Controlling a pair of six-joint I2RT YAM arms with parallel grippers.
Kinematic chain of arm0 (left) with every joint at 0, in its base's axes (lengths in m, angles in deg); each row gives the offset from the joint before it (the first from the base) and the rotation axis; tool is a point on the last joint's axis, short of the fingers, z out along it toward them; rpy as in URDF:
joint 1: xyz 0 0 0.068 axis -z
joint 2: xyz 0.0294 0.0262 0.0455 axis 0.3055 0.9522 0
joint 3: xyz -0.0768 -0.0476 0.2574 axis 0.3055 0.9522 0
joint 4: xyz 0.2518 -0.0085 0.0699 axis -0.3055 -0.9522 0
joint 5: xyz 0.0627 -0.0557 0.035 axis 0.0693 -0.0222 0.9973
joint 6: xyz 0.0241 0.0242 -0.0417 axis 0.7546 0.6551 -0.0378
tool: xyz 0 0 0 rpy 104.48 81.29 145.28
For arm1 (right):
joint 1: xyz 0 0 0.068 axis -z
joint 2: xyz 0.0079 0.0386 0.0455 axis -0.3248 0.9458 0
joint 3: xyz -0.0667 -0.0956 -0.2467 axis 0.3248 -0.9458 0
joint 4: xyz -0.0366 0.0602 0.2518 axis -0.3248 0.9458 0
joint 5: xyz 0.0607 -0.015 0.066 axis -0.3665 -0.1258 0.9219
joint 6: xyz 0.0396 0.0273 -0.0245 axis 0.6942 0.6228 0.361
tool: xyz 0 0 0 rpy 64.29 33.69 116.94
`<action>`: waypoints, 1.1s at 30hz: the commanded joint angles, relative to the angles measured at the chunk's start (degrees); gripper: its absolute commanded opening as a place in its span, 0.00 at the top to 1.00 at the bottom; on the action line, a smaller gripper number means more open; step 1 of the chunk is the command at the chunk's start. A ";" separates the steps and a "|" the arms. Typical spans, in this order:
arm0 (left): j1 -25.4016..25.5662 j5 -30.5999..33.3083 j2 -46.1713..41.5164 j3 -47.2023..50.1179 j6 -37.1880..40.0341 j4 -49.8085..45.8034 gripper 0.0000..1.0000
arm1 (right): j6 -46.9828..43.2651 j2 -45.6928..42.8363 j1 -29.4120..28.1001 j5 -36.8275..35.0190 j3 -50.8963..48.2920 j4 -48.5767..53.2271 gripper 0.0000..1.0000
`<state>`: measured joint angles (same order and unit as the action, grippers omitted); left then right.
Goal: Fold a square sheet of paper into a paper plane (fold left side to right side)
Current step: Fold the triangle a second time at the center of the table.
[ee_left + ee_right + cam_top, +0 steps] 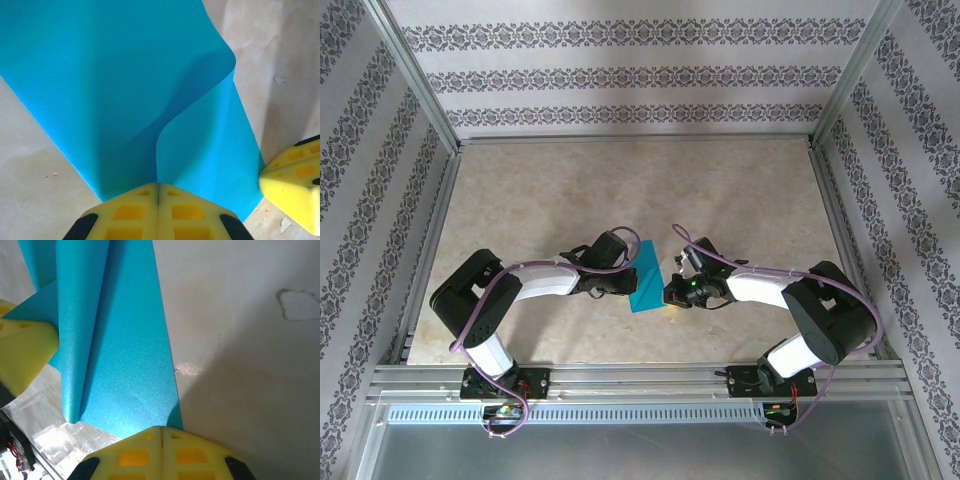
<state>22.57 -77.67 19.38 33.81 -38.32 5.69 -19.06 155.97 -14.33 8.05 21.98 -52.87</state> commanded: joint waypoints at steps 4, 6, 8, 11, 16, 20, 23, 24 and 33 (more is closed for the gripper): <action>-0.98 1.57 0.48 0.63 1.00 -0.45 1.00 | -1.13 1.83 -0.74 -3.17 -0.52 3.78 1.00; -0.98 1.66 0.56 0.62 1.02 -0.19 1.00 | -1.12 1.84 -0.73 -3.26 -0.61 3.78 1.00; -0.98 1.60 0.74 0.53 1.02 -0.04 1.00 | -1.13 1.83 -0.79 -3.26 -0.56 3.81 1.00; -1.07 1.64 0.87 0.36 1.11 0.05 1.00 | -1.19 1.83 -0.74 -3.27 -0.69 3.81 1.00; -1.16 1.79 0.92 0.34 1.28 -0.13 1.00 | -1.22 1.75 -0.71 -3.44 -0.73 3.83 1.00; -1.20 1.97 0.83 0.54 1.26 0.01 1.00 | -1.26 1.83 -0.74 -3.44 -0.78 3.83 1.00; -1.25 2.02 1.17 0.56 1.28 0.08 1.00 | -1.23 1.90 -0.74 -3.35 -0.70 3.82 1.00; -1.25 1.94 1.34 0.54 1.28 0.28 1.00 | -1.21 1.79 -0.74 -3.37 -0.62 3.79 1.00; -1.25 0.83 2.30 0.33 1.51 0.58 1.00 | -1.39 1.75 -0.76 -3.17 -0.32 3.81 1.00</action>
<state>22.20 -76.55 19.97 33.85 -38.16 5.99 -19.08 155.97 -14.33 8.02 21.98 -52.85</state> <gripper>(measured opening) 0.052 0.060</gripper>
